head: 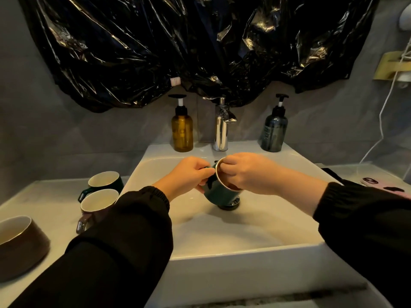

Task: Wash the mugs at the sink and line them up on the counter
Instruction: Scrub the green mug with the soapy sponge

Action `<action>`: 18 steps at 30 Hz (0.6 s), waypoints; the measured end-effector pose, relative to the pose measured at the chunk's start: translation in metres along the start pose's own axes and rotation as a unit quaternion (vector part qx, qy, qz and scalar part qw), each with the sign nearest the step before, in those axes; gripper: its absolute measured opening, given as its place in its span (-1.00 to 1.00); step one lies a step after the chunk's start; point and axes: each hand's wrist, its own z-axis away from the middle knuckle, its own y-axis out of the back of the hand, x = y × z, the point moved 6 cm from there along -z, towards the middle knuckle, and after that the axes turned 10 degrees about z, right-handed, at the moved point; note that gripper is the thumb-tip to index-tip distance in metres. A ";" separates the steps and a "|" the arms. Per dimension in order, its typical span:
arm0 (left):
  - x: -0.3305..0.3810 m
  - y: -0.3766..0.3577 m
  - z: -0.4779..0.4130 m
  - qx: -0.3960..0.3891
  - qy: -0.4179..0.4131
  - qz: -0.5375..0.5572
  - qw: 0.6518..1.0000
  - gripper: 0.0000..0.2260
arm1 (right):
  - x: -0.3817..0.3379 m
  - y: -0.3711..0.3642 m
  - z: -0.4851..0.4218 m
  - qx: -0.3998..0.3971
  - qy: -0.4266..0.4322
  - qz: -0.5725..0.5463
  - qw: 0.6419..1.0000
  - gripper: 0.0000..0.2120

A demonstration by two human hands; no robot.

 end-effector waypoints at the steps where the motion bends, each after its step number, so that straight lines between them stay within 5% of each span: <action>1: 0.000 -0.002 0.001 -0.011 0.004 -0.005 1.000 -0.72 | -0.002 -0.006 -0.003 -0.038 0.022 0.015 0.999 -0.74; 4: 0.000 -0.004 0.001 -0.021 0.004 -0.031 0.999 -0.76 | -0.009 -0.015 -0.009 -0.136 0.049 0.049 0.988 -0.78; 7: 0.003 -0.003 0.001 0.008 -0.028 -0.050 0.998 -0.80 | -0.007 -0.019 -0.009 -0.258 -0.064 -0.091 0.960 -0.75; 11: 0.006 0.005 0.002 0.059 -0.066 -0.085 0.992 -0.81 | 0.007 -0.024 -0.008 -0.291 -0.193 -0.261 0.900 -0.82; 13: 0.004 0.010 0.001 0.078 -0.077 -0.089 0.990 -0.77 | 0.021 -0.021 -0.006 -0.189 -0.294 -0.417 0.839 -0.77; 15: 0.004 0.010 0.001 0.086 -0.090 -0.096 0.988 -0.75 | 0.025 -0.023 0.000 -0.120 -0.370 -0.559 0.732 -0.80; 18: 0.008 0.001 0.001 0.075 -0.103 -0.105 0.986 -0.77 | 0.005 -0.034 -0.004 -0.140 -0.393 -0.702 0.577 -0.84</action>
